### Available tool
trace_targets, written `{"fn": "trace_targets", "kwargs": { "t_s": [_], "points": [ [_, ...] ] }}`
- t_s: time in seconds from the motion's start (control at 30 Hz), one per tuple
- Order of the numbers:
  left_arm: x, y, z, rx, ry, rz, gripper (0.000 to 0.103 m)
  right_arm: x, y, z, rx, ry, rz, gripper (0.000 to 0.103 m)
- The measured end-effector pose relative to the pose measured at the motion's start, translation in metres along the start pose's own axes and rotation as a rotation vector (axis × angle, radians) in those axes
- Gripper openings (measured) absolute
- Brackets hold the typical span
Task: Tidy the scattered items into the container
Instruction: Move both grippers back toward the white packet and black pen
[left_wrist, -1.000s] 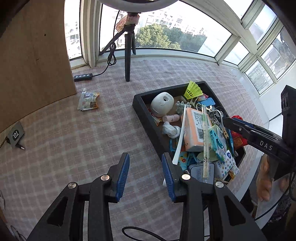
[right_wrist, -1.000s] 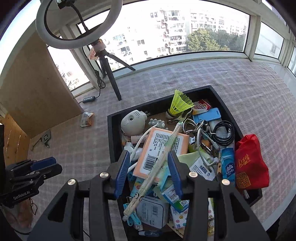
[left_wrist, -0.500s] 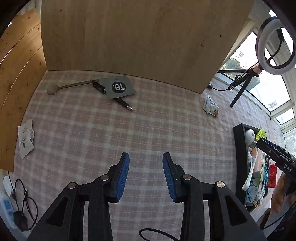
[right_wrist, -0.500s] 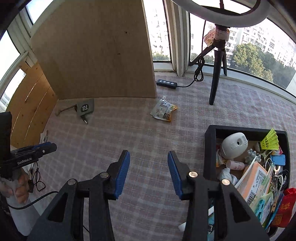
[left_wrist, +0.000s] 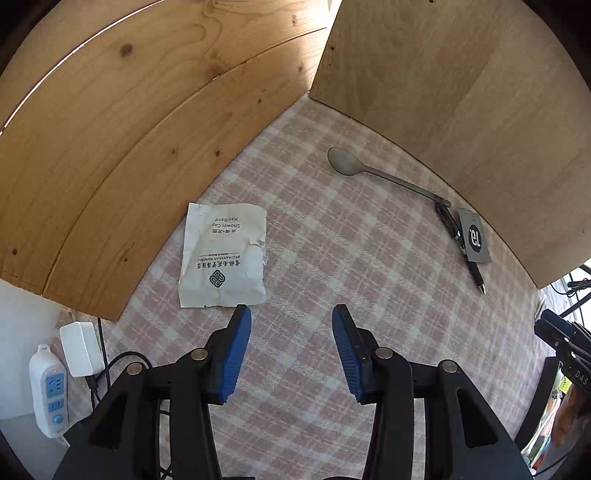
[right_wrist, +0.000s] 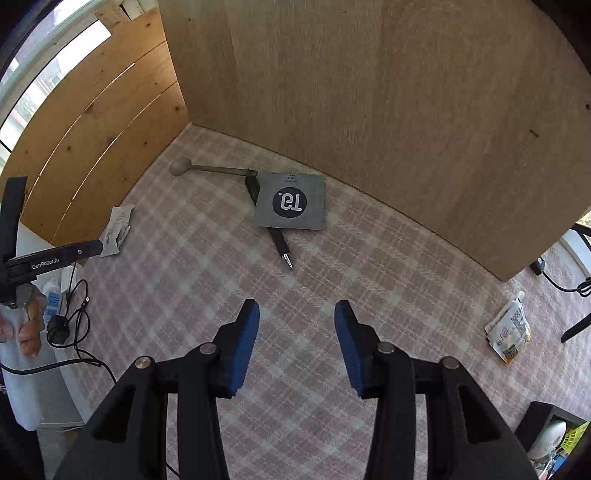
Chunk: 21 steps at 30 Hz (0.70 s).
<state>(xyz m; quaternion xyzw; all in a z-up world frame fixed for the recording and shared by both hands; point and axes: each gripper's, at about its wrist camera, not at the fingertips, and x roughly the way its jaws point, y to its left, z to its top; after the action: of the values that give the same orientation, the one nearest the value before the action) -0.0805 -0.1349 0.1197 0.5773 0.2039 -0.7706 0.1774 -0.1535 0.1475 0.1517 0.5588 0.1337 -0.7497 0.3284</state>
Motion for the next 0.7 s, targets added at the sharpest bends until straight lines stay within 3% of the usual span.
{"fn": "trace_targets", "kwargs": {
  "t_s": [0.33,0.7],
  "points": [
    [0.031,0.017,0.018,-0.04,0.025,0.035,0.048,0.086,0.015,0.04,-0.044,0.098,-0.036,0.041],
    [0.058,0.026,0.029,-0.063,0.043,0.116,0.066,0.111,0.03,0.062,-0.071,0.099,-0.027,0.041]
  ]
}}
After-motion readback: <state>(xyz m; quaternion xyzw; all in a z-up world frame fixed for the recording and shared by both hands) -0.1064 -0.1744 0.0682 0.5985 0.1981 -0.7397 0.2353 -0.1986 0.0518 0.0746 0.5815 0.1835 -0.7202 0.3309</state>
